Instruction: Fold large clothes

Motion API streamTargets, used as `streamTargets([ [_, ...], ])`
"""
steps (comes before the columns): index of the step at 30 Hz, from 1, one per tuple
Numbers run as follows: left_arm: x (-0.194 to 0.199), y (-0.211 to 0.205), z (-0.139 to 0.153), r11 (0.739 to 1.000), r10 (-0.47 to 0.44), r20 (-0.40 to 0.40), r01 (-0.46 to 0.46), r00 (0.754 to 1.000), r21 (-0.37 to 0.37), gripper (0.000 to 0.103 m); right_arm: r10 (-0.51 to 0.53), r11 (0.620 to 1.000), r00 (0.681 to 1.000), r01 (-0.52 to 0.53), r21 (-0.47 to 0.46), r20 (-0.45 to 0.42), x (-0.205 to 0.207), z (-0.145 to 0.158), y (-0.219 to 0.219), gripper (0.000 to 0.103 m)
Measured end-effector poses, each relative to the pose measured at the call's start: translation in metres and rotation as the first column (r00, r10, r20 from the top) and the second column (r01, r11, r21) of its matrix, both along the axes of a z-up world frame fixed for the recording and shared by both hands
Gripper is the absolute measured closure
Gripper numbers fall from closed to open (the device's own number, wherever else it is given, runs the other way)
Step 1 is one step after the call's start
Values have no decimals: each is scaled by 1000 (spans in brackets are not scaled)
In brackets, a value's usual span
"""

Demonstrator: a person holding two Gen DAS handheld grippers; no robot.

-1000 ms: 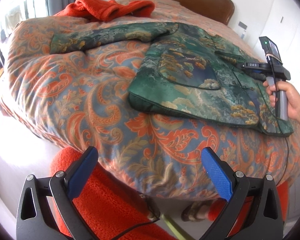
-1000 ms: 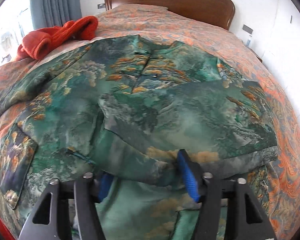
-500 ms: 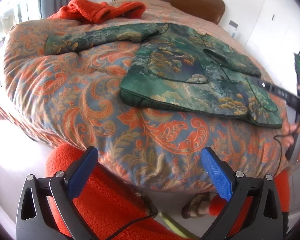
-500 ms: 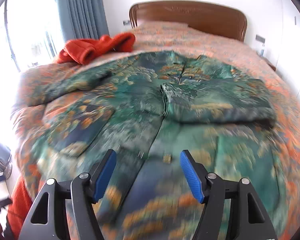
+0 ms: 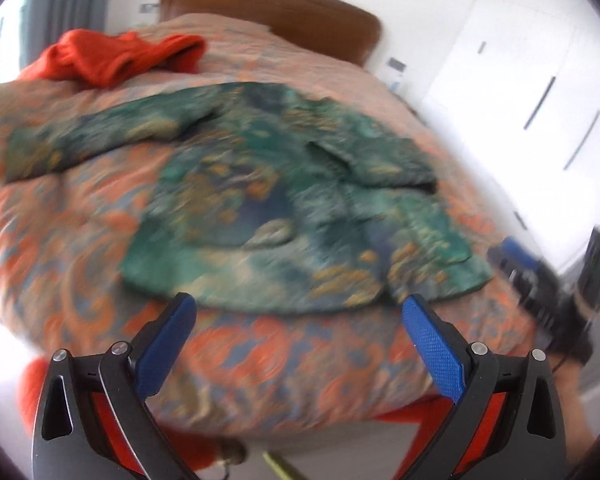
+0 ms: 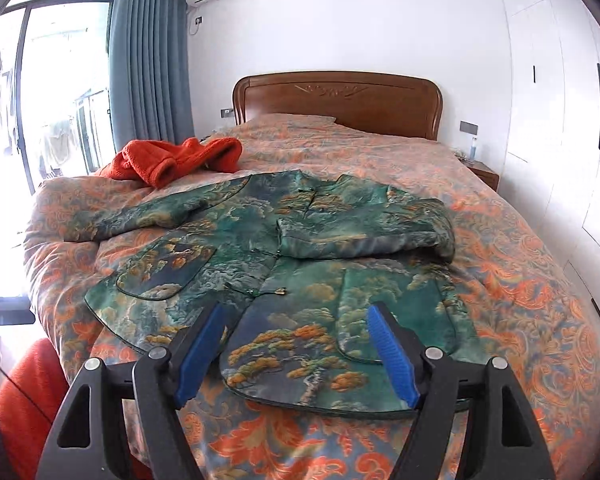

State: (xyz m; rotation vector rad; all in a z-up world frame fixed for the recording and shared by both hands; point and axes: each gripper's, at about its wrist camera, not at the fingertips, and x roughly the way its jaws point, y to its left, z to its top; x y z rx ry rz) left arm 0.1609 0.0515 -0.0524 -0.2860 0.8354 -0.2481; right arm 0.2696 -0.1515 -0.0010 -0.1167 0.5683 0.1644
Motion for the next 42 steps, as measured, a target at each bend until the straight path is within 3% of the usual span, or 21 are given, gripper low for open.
streamTargets([
  [3,61,-24,7,993,-102,-3,102,995,-68,1,0,1000,1000,0,27,-7,-2,-5,-12,28],
  [9,201,-69,-25,981,-173,-164,155,971,-117,3,8,1000,1000,-8,28,-22,4,-25,-19,28],
  [14,281,-110,-69,985,-170,-300,153,939,-78,23,-17,996,999,21,86,-52,10,-37,-28,28],
  [17,306,-122,-89,993,-121,-362,112,924,-44,34,-18,994,997,27,110,-78,10,-40,-38,28],
  [19,314,-133,-91,990,-137,-369,135,919,-30,92,-11,996,996,19,93,-83,8,-41,-43,28],
  [21,320,-146,-78,986,-138,-334,162,933,46,94,-8,997,997,13,70,-77,7,-38,-49,28],
  [23,327,-158,-53,972,-149,-237,186,960,144,95,-13,998,997,18,67,-73,11,-32,-60,28],
  [27,357,-155,-23,963,-98,-110,122,989,240,95,-37,996,996,43,79,-80,44,-17,-88,28],
  [30,392,-136,-37,966,-17,-121,47,993,253,94,-71,996,994,76,52,-83,88,-5,-105,28],
  [33,409,-123,-71,976,-3,-207,49,978,214,92,-85,995,990,90,40,-113,147,-1,-121,28],
  [42,402,-111,-115,985,-17,-197,50,980,166,77,-190,957,945,238,164,-266,372,-31,-178,28],
])
